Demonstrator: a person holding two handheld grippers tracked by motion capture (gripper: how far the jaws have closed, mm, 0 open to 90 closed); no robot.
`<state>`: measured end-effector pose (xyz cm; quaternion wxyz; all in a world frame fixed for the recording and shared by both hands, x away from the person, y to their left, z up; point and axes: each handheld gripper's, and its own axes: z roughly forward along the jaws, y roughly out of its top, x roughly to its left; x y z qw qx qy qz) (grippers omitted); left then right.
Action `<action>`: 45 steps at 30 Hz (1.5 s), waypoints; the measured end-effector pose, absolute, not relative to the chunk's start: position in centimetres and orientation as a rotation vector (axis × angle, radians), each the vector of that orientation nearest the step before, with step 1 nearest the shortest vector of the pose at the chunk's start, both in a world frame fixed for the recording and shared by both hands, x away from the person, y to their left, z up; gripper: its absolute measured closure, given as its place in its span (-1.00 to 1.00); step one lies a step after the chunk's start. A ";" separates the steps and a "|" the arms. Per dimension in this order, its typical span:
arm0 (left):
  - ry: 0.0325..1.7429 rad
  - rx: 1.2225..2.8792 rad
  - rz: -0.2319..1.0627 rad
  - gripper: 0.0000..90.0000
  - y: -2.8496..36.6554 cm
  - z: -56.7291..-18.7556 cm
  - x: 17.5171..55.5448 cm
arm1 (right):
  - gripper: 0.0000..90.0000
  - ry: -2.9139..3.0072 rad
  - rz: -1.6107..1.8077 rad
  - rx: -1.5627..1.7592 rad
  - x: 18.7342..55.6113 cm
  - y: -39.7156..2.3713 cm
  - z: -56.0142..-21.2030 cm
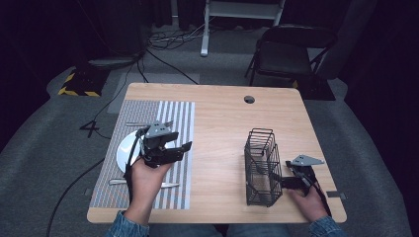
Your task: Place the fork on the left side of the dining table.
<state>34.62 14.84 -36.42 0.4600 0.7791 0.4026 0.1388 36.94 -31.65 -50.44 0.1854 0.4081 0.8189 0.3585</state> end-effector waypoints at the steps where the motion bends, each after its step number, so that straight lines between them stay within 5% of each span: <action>1: 0.985 1.927 0.342 -0.11 14.7 -36.8 34.5 | -0.59 2.308 1.011 1.147 36.9 -31.7 -50.4; 45: 1.049 2.245 0.227 -0.12 8.3 -47.7 34.7 | -0.59 2.311 1.013 1.143 36.9 -31.7 -50.4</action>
